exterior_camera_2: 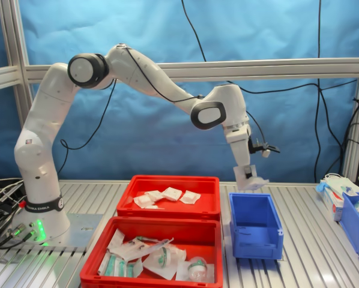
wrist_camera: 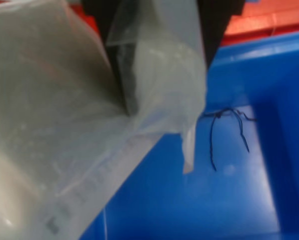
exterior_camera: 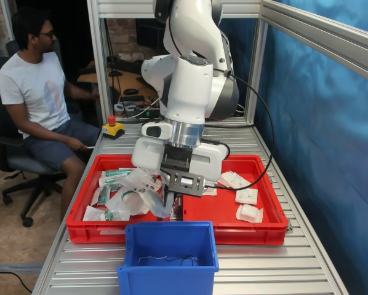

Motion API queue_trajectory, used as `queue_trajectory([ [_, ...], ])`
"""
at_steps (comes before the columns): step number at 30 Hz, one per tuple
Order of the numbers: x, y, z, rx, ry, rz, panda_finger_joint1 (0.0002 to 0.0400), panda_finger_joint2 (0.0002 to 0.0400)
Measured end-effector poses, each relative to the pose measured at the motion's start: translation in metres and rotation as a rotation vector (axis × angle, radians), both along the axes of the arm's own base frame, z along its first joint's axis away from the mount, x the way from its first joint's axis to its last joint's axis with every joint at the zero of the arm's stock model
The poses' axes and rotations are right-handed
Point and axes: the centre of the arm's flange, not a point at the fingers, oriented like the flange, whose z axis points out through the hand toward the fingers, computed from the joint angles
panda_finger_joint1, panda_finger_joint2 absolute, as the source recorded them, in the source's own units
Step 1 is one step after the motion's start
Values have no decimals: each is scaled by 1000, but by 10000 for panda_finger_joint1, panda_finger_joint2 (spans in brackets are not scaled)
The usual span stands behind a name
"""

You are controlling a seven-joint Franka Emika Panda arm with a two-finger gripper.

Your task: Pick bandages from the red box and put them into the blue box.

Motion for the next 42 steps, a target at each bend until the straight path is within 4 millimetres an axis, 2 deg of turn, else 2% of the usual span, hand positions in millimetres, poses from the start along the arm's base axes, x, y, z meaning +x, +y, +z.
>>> queue_trajectory([
  [11, 17, 8, 1, -20, -32, 17, 55, 55],
  [22, 20, 10, -6, -26, -29, 20, 55, 55],
  [33, 22, 11, -4, -22, -35, 19, 55, 55],
  [34, 22, 11, -3, -22, -36, 19, 66, 66],
  [38, 23, 11, -2, -22, -39, 20, 66, 66],
  [39, 23, 11, -2, -22, -40, 20, 114, 114],
  [42, 23, 12, -1, -22, -41, 20, 114, 114],
])
